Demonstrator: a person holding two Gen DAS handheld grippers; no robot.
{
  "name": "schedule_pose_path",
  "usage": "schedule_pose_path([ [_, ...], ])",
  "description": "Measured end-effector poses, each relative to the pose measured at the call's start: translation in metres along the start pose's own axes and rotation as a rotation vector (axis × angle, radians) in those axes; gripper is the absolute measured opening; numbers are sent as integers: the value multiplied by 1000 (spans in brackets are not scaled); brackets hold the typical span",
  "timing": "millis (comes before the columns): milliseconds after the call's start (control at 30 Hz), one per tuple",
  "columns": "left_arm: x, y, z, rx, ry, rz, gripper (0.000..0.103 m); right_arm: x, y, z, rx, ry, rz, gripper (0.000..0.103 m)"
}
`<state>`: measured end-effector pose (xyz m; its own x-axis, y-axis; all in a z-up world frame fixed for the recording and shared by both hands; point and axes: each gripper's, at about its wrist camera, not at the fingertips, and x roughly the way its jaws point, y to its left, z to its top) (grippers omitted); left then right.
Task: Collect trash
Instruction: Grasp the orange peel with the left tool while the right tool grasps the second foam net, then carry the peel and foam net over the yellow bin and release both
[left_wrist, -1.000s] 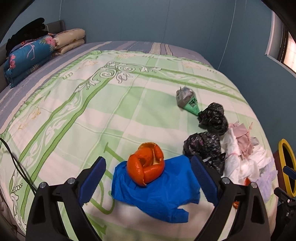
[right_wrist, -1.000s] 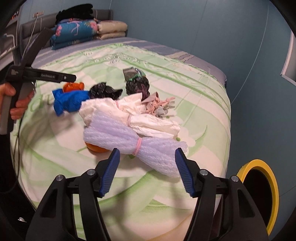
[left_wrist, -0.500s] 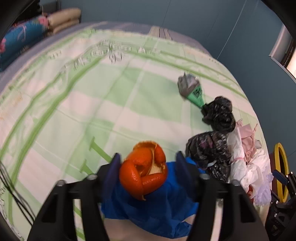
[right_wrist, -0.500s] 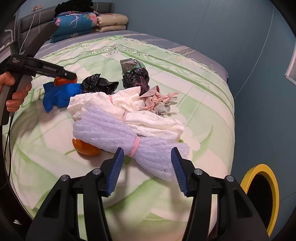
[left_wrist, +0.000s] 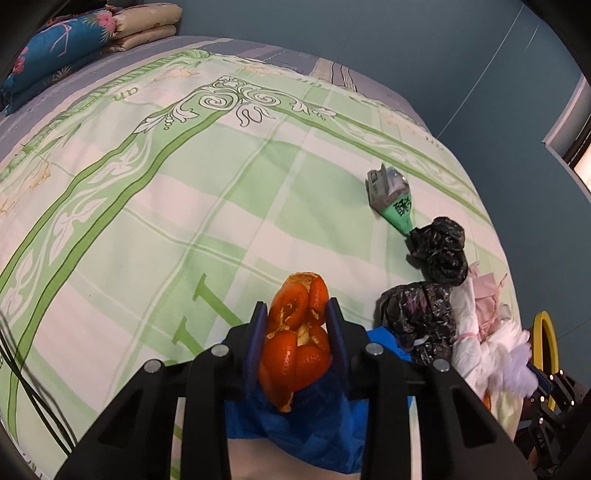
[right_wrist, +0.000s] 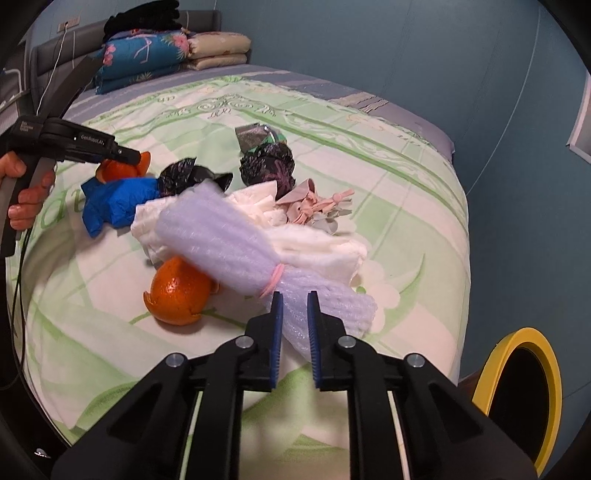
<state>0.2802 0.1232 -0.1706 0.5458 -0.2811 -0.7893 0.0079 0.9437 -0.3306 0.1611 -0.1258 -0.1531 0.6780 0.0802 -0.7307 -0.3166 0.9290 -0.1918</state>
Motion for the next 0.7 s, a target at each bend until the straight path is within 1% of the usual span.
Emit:
schedule_pose_path([
  [167, -9, 3, 1, -24, -32, -26, 30, -12, -2, 2, 20, -30, 4, 6],
  [367, -23, 2, 0, -24, -81, -55, 30, -25, -5, 4, 43, -54, 10, 4],
  [600, -41, 1, -3, -22, -142, -90, 30, -37, -13, 3, 108, -57, 49, 4],
  [700, -47, -1, -6, -17, -164, -92, 30, -46, -15, 2, 144, -62, 71, 4],
])
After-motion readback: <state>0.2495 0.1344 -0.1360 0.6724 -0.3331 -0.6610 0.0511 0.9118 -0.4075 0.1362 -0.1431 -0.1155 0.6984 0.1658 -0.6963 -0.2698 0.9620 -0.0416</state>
